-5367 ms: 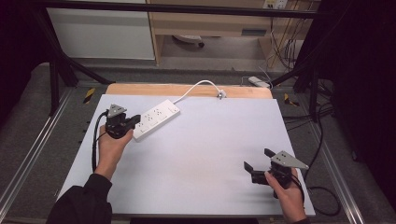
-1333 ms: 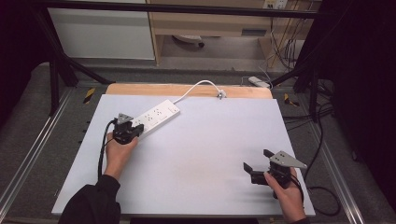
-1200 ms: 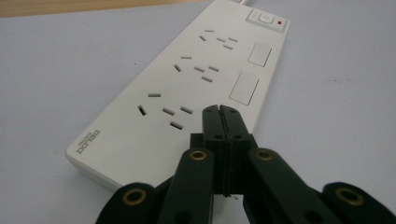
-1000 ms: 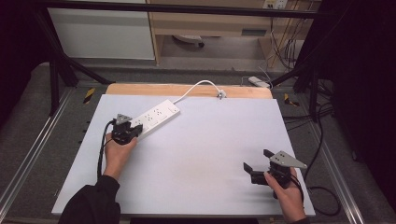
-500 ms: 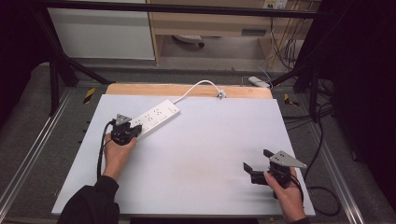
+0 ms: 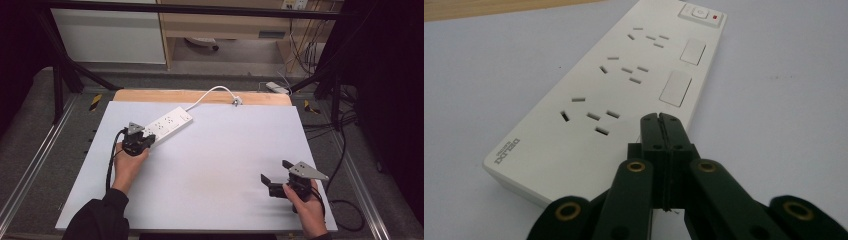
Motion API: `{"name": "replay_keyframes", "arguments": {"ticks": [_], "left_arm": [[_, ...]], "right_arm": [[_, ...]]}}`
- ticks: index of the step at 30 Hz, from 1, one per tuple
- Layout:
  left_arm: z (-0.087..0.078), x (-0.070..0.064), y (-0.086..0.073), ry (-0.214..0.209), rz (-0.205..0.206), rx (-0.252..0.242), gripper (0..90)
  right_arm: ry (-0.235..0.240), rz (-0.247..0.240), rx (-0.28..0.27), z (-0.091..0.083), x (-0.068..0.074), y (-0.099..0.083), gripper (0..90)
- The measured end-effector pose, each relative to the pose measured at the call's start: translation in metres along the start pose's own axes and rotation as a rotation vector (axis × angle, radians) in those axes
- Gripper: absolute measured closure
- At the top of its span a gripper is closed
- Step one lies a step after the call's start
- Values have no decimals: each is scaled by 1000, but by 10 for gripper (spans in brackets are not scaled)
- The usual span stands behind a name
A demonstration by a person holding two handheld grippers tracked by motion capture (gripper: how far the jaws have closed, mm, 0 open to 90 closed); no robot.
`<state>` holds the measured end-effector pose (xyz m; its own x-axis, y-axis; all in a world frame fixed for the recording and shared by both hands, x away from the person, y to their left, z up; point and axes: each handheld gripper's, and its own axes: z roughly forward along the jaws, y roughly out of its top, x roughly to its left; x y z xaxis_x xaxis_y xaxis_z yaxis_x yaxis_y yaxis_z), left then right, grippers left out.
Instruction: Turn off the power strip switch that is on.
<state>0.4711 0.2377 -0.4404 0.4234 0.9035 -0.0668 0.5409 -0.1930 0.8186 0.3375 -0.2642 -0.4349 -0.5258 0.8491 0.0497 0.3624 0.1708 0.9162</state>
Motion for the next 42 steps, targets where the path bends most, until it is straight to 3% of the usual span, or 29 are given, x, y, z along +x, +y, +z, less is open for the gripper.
{"name": "replay_keyframes", "arguments": {"ticks": [10, 22, 30, 34, 39, 42], "left_arm": [[-2, -5, 10, -4, 29, -30, 900], [-18, -14, 22, -18, 63, -68, 900], [-24, -14, 25, -25, 56, -107, 879], [-26, -14, 29, -13, 49, -132, 691], [-29, -14, 35, 28, 7, -150, 324], [-29, -14, 39, 17, -15, -142, 137]], "right_arm": [[-1, 1, -2, 0, -1, 0, 29], [0, 3, -3, 0, 0, 1, 28], [-6, -3, -5, -1, 0, 0, 29], [-4, -2, -3, -1, 0, 0, 29], [-6, 1, -3, -1, 0, 0, 29], [-7, 2, -1, -1, 0, 0, 29]]}}
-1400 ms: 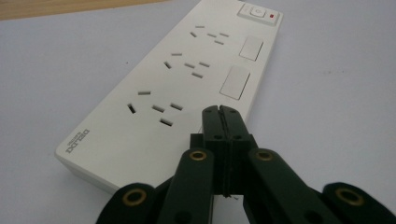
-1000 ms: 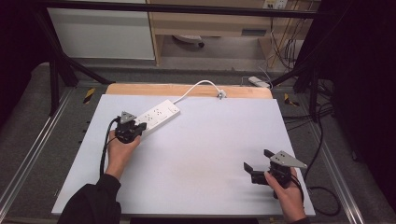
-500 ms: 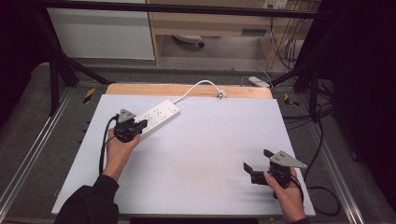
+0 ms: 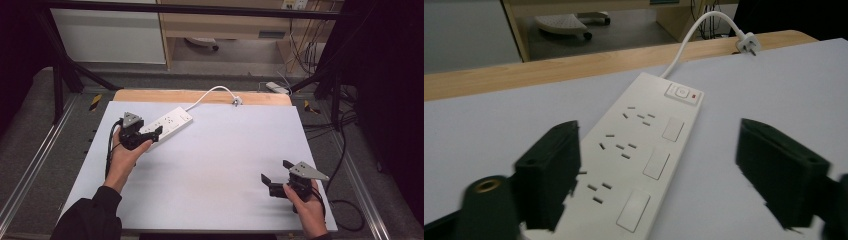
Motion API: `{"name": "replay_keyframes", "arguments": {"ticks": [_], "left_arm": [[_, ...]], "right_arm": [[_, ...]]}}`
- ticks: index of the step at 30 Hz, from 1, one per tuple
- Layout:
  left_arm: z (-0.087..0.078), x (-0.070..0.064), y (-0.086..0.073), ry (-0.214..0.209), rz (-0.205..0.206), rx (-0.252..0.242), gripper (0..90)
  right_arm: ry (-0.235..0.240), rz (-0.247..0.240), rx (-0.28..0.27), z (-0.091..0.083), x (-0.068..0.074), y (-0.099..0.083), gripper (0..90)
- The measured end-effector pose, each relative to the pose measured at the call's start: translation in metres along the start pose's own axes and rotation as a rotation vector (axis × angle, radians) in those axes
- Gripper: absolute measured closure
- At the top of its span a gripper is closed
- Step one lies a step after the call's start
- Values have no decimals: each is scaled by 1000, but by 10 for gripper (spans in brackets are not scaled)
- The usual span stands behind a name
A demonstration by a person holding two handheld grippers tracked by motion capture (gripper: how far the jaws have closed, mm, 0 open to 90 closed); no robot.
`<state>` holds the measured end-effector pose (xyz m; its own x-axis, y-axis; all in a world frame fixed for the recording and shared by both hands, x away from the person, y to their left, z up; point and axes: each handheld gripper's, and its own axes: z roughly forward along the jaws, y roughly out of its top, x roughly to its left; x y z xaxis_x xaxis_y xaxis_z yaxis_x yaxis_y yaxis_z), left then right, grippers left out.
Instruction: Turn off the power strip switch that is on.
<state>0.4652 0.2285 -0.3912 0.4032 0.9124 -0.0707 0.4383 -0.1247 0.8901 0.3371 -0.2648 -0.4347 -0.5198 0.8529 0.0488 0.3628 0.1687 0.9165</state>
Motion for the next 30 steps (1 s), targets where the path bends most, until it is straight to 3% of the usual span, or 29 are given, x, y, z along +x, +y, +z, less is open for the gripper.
{"name": "replay_keyframes", "arguments": {"ticks": [5, 14, 24, 30], "left_arm": [[-4, -2, 6, -22, -3, -24, 79], [-17, -6, 17, -40, 7, -88, 77], [-44, -14, 20, -87, 25, -99, 61], [-61, -20, 21, -112, 15, -108, 58]], "right_arm": [[0, 0, -1, 0, 0, 0, 29], [-2, 3, 0, 0, 0, 0, 29], [-7, -4, 2, 0, 1, 1, 29], [-5, -7, -5, -2, 3, 2, 29]]}}
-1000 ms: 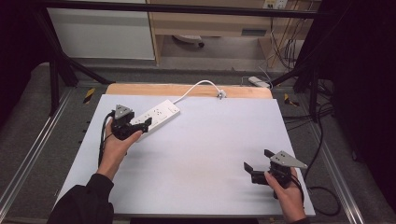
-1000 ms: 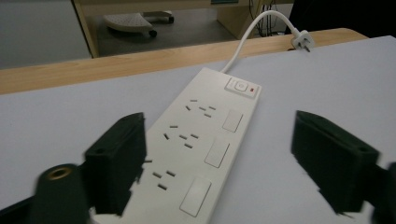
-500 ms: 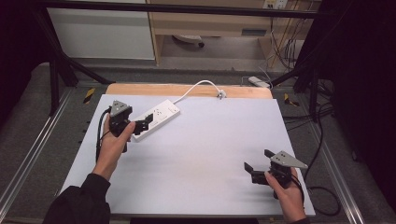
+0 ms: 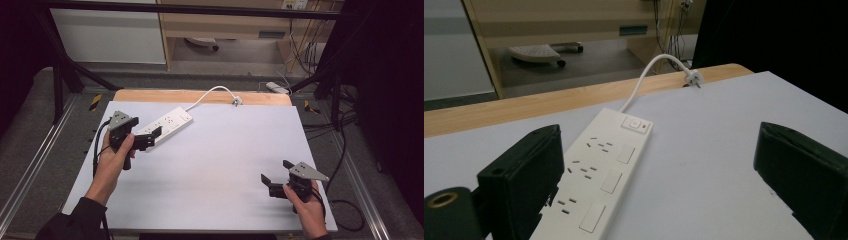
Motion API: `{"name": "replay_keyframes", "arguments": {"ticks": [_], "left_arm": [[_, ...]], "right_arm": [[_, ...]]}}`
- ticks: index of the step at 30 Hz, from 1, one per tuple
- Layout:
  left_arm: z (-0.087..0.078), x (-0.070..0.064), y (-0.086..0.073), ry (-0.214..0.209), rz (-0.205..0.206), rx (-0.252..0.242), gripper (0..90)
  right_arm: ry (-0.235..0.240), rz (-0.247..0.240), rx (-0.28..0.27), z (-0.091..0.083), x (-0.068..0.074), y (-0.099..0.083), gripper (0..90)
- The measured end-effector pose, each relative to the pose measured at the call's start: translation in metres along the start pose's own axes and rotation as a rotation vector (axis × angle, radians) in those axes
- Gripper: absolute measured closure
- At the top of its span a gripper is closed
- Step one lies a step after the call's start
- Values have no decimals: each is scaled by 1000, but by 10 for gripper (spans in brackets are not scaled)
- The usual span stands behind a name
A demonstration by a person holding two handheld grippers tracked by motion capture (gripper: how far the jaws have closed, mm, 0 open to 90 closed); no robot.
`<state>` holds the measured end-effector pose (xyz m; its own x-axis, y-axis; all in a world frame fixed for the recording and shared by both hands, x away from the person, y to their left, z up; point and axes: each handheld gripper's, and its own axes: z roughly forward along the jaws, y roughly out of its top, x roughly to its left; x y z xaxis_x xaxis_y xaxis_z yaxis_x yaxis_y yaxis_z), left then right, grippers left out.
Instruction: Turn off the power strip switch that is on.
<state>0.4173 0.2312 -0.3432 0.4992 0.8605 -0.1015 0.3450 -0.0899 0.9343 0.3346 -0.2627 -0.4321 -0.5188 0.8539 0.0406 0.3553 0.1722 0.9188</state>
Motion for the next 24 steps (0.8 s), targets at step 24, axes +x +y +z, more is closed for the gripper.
{"name": "replay_keyframes", "arguments": {"ticks": [24], "left_arm": [[-69, -12, -22, 11, 14, -60, 56]], "right_arm": [[-3, 4, 1, 0, -2, 0, 28]]}}
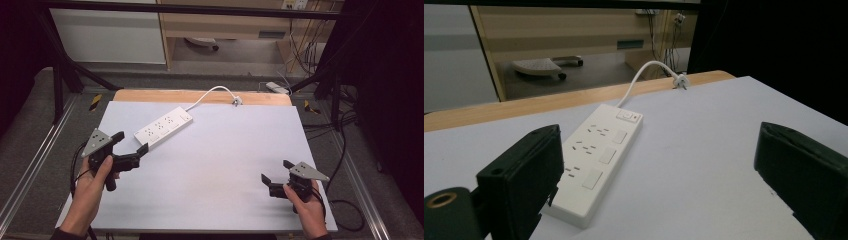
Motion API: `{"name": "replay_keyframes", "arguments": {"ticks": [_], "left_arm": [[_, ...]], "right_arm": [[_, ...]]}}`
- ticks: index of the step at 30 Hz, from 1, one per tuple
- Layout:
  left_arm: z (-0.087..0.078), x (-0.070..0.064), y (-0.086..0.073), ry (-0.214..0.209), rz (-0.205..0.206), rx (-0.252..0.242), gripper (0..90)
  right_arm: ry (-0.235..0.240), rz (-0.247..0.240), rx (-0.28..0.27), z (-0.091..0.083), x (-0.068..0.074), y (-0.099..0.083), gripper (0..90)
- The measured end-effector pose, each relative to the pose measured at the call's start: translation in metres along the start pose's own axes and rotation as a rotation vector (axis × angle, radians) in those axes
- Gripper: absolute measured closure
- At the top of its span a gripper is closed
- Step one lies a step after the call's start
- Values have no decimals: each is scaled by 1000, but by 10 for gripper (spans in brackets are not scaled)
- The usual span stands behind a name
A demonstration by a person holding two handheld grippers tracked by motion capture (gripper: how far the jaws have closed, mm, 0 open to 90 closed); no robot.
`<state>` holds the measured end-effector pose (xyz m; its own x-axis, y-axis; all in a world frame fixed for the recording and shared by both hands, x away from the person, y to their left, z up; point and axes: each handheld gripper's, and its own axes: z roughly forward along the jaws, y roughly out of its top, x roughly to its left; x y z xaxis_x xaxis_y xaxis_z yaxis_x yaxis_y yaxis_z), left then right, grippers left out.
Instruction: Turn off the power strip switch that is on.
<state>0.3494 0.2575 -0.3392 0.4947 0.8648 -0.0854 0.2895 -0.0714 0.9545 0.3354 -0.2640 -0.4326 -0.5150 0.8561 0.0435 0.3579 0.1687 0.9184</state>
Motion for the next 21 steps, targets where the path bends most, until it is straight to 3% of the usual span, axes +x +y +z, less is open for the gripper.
{"name": "replay_keyframes", "arguments": {"ticks": [6, 15, 21], "left_arm": [[-12, 0, -16, 16, -7, 14, 58], [-23, -1, -57, 17, -35, 38, 63], [-21, -2, -85, 17, -41, 106, 64]], "right_arm": [[-1, 4, -2, 0, 0, 0, 28], [-6, -1, -5, -1, -1, 0, 28], [-7, -6, -3, -1, 0, 0, 28]]}}
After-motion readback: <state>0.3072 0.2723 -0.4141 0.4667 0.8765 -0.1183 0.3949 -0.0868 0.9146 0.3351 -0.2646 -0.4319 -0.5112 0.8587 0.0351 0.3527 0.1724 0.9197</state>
